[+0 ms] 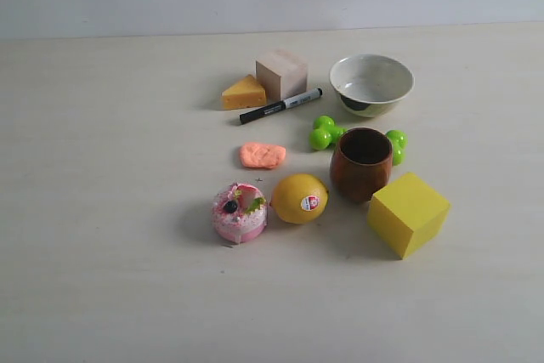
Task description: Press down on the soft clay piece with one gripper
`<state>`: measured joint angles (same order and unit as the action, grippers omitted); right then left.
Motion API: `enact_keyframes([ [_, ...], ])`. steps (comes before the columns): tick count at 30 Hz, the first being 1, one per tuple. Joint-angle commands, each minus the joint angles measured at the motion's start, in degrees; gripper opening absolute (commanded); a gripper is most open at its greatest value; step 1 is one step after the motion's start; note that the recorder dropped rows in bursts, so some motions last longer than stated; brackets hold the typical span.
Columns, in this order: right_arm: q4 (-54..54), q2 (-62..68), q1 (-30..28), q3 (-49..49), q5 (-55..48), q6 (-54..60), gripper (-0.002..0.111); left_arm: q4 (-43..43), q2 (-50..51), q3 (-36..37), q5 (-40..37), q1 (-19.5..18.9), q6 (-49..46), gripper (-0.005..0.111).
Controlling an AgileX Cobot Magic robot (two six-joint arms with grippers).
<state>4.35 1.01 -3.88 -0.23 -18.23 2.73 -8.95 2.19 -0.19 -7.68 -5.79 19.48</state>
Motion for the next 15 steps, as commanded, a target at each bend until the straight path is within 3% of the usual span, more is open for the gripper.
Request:
enact_keyframes([
  [1,-0.02,-0.3,0.25,0.23,0.35,0.29,0.0,0.24,-0.83,0.19,-3.61,1.41,1.04,0.0],
  [5,-0.02,-0.3,0.25,0.23,0.35,0.29,0.0,2.22,-2.19,0.19,-13.58,2.66,1.04,0.0],
  [15,-0.02,-0.3,0.25,0.23,0.35,0.29,0.0,2.48,-2.19,0.19,-13.62,2.44,-1.47,0.0],
])
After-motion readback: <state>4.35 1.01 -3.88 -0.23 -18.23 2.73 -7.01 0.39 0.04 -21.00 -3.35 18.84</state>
